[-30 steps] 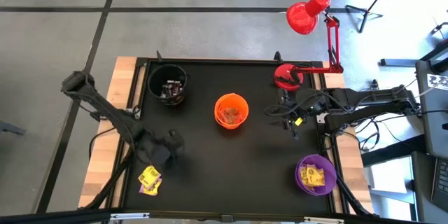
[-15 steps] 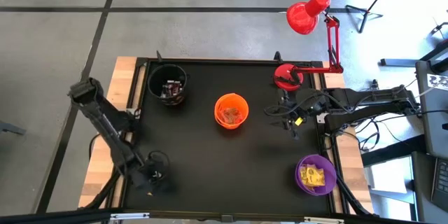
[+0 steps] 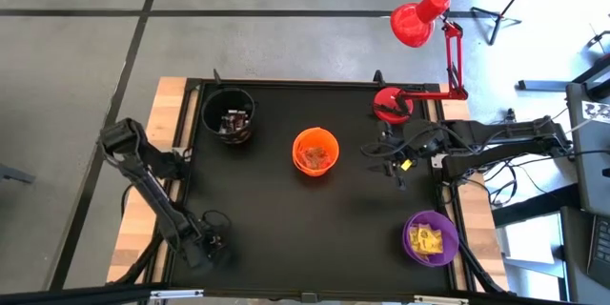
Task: Sort candy
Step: Put the yellow candy into the purple bucket
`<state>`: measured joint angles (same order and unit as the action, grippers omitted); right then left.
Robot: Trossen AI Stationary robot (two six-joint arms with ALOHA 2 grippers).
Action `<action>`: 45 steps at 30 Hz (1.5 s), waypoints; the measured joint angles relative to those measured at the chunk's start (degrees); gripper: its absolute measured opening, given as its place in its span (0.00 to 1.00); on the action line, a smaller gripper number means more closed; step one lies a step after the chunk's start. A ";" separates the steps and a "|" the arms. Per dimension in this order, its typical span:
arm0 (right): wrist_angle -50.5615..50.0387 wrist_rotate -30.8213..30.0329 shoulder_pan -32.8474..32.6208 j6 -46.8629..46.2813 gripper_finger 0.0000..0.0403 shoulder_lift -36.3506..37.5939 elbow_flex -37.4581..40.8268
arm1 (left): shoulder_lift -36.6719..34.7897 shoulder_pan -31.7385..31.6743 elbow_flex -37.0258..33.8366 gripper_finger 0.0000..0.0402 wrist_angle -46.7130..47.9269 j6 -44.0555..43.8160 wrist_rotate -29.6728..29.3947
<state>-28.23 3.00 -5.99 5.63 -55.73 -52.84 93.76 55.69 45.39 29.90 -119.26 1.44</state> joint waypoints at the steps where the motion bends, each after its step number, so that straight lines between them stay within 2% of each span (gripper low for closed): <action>1: 0.36 0.00 0.01 0.00 0.38 -0.07 0.00 | 0.03 -0.93 0.02 0.39 -0.16 0.91 0.42; 3: 1.11 0.01 0.00 0.00 0.38 -0.10 0.00 | 0.35 -2.90 0.72 0.38 0.21 4.82 -0.05; 6: 1.74 0.03 0.01 0.00 0.38 -0.37 0.00 | 0.72 -5.91 1.84 0.33 0.72 11.67 -4.11; 13: 1.37 0.20 0.01 0.00 0.38 -0.80 0.02 | 1.14 -12.63 4.55 0.22 1.40 27.39 -19.41; 17: 1.18 0.65 0.00 0.00 0.38 -0.70 0.02 | 1.07 -16.27 4.96 0.18 1.29 33.94 -23.52; 25: 0.54 0.65 0.01 0.01 0.38 -0.76 0.02 | 0.98 -22.71 4.96 0.10 1.04 41.23 -22.99; 29: 0.54 0.66 -0.01 0.02 0.38 -0.73 0.02 | 0.90 -24.08 4.98 0.09 1.00 44.19 -21.66; 34: 0.59 0.66 -0.01 0.02 0.38 -0.73 0.02 | 0.81 -24.95 5.05 0.14 1.27 47.00 -14.41; 37: 0.63 0.66 -0.01 0.02 0.38 -0.73 0.02 | 0.16 -25.10 5.09 0.18 5.02 45.82 -7.58; 39: 0.63 0.66 0.01 0.02 0.38 -0.73 0.02 | -0.75 -25.04 5.09 0.20 8.76 43.21 -5.20; 42: 0.69 0.66 0.00 0.02 0.38 -0.73 0.02 | -2.81 -24.44 5.09 0.22 12.73 40.20 -4.93; 45: 0.61 0.66 -0.01 0.01 0.38 -0.73 0.02 | -5.23 -23.57 5.09 0.22 13.14 39.77 -7.42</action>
<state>-27.62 3.66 -6.00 5.64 -56.47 -52.82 88.52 32.12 50.48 43.04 -79.50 -5.98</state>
